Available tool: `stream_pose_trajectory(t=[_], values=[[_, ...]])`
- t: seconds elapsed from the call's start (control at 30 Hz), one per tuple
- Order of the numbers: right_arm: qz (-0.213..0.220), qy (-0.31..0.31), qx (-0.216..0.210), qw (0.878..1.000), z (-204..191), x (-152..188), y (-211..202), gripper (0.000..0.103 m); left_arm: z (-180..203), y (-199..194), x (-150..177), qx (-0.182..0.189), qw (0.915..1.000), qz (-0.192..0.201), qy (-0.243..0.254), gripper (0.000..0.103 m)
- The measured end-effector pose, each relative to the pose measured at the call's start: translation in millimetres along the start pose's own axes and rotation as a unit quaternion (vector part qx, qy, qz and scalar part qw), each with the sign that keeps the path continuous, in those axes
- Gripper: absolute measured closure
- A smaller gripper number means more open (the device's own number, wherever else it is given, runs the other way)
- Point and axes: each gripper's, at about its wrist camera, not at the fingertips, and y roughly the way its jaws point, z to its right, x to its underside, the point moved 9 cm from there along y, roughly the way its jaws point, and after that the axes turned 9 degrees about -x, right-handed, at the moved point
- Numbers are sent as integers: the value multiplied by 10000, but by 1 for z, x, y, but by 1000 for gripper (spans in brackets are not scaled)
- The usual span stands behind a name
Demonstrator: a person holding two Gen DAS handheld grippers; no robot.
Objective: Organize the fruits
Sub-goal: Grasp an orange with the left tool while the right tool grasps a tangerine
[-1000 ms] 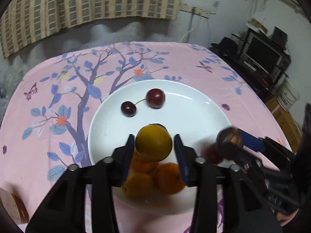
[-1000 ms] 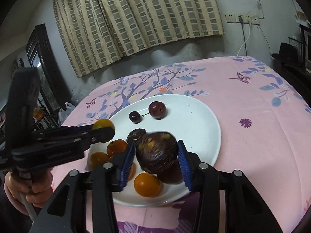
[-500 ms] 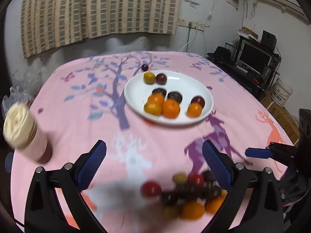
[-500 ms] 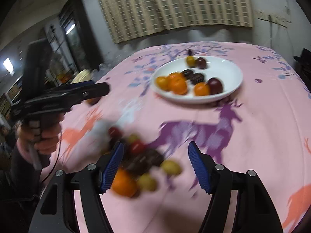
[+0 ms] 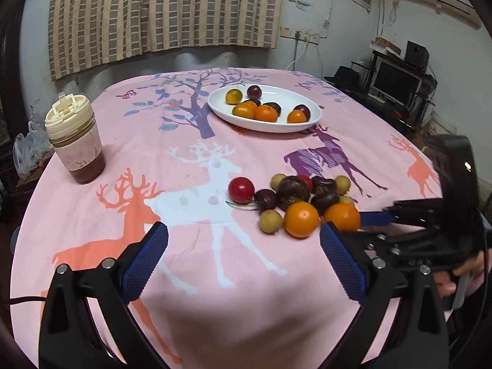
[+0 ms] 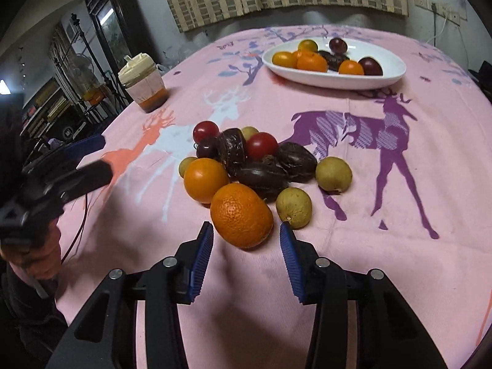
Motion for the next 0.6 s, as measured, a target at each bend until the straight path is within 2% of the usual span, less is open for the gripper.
stream_pose_trajectory(t=[0.07, 0.17, 0.2, 0.23, 0.33, 0.6], values=[[38, 57, -100, 9999, 0, -3, 2, 63, 6, -2, 3, 87, 9999, 33, 84, 6], [147, 218, -259, 9993, 4, -3, -2, 65, 22, 0, 5, 216, 9991, 39, 364, 7], [267, 315, -368, 9985, 6, -4, -7, 65, 27, 1, 5, 237, 9987, 32, 444, 11], [379, 390, -443, 9975, 9, -6, -11, 65, 33, 3, 6, 280, 9982, 11, 533, 21], [706, 511, -469, 9951, 17, -8, -27, 65, 53, 14, 5, 497, 9957, -136, 772, 38], [887, 673, -524, 9924, 26, -7, -38, 64, 83, 36, -3, 595, 9881, -230, 1397, 55]])
